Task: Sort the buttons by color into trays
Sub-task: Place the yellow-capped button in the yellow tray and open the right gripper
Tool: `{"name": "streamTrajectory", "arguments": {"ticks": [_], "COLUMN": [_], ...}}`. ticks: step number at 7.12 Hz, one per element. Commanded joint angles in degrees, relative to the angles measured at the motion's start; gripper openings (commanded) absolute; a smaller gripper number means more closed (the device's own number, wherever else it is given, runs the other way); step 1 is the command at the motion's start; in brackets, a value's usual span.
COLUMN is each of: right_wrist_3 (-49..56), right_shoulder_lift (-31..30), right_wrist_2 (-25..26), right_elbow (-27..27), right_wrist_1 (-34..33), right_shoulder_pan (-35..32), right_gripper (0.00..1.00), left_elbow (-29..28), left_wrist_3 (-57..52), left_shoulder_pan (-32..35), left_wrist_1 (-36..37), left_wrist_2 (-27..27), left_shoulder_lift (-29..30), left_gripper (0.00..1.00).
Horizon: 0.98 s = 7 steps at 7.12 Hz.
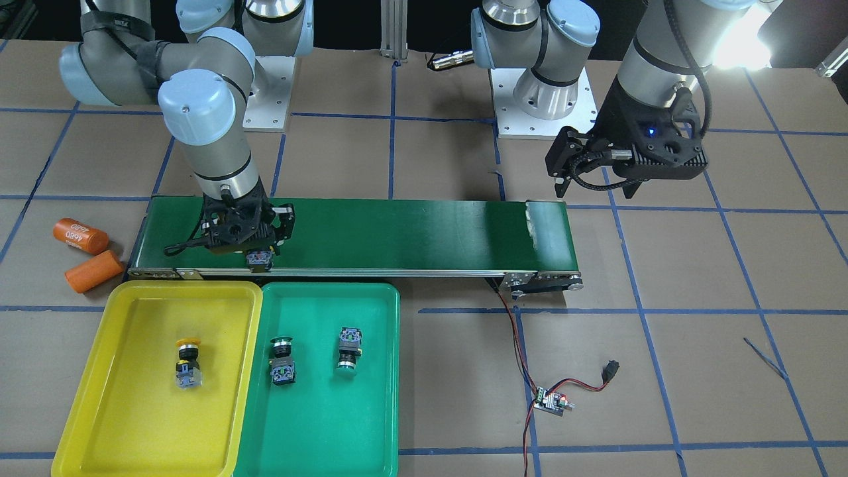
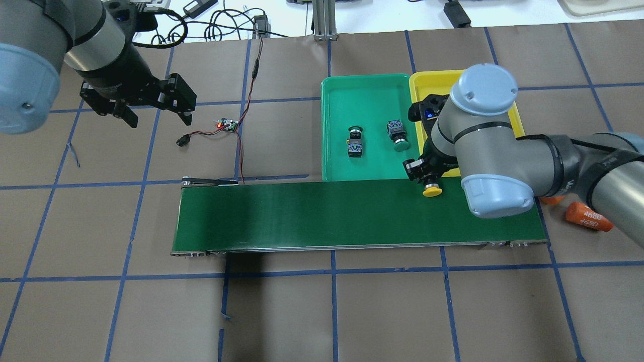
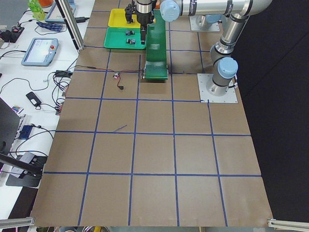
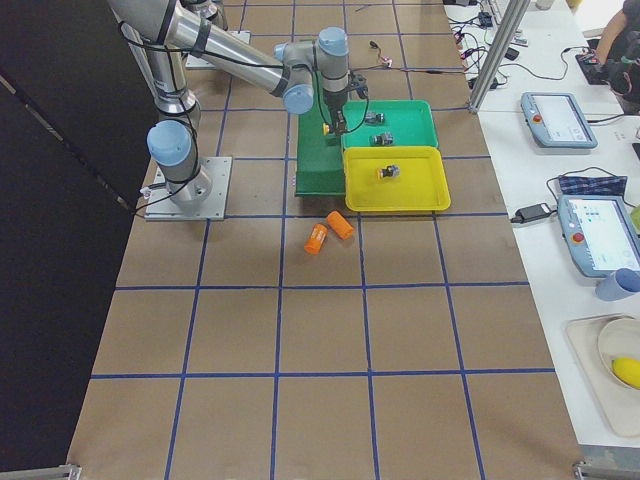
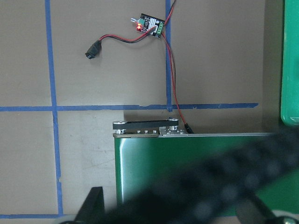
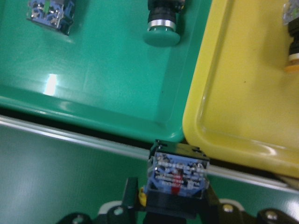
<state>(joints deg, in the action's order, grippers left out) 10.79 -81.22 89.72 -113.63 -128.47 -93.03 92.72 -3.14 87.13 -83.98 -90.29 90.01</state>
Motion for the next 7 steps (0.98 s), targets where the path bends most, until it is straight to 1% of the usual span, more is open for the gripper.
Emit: {"name": "streamTrajectory", "arguments": {"ticks": [1,2,3,4,5,6,7], "right_wrist_3": [-0.24,-0.15,0.46,0.81,0.64,0.64,0.46], "right_shoulder_lift": [10.24,15.69,19.66,21.53,21.20,20.33,17.97], "right_wrist_2": [0.63,1.33,0.55,0.54,0.54,0.54,0.54], "right_elbow": [12.59,19.08,22.72,24.41,24.51,24.60,24.51], "right_wrist_1": [1.03,1.90,3.73,3.58,4.01,4.19,5.41], "right_shoulder_pan": [1.69,3.62,4.16,4.26,4.26,4.26,3.73], "right_gripper": [0.16,0.17,0.29,0.85,1.00,1.00,1.00], "left_elbow": [-0.09,-0.26,0.09,0.87,-0.77,-0.44,-1.13], "left_wrist_3": [-0.47,-0.47,-0.56,-0.03,-0.29,-0.55,-0.56], "left_shoulder_pan": [0.15,0.24,0.15,0.06,0.32,0.06,-0.20], "left_wrist_1": [0.48,0.48,0.48,1.00,0.31,-0.30,-0.22], "left_wrist_2": [0.03,0.03,-0.75,0.11,1.68,1.26,1.26], "left_shoulder_lift": [0.35,-0.44,0.43,1.30,-0.43,-0.79,-0.71], "left_gripper": [1.00,1.00,1.00,1.00,1.00,1.00,1.00]}}
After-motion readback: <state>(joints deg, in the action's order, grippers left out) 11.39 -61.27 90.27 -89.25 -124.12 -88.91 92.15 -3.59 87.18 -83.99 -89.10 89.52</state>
